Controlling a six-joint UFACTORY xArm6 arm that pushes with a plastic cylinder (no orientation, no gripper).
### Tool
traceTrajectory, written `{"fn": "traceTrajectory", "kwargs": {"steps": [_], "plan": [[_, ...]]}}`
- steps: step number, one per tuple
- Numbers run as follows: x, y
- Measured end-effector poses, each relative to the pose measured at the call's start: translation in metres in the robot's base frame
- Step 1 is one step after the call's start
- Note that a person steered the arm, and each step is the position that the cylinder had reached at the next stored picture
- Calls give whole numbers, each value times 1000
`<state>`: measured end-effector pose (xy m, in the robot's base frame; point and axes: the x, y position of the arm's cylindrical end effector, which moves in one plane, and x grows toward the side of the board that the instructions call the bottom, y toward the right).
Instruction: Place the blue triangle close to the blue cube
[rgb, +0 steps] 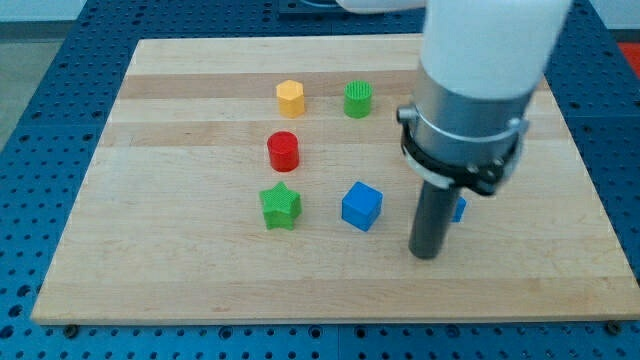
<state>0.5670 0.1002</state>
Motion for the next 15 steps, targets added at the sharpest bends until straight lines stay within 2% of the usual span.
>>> {"fn": "traceTrajectory", "kwargs": {"steps": [1,2,3,6,11,13,14,15], "plan": [[18,45],[2,100],[-27,120],[-40,53],[-62,58],[-116,58],[-115,57],[-94,39]]}}
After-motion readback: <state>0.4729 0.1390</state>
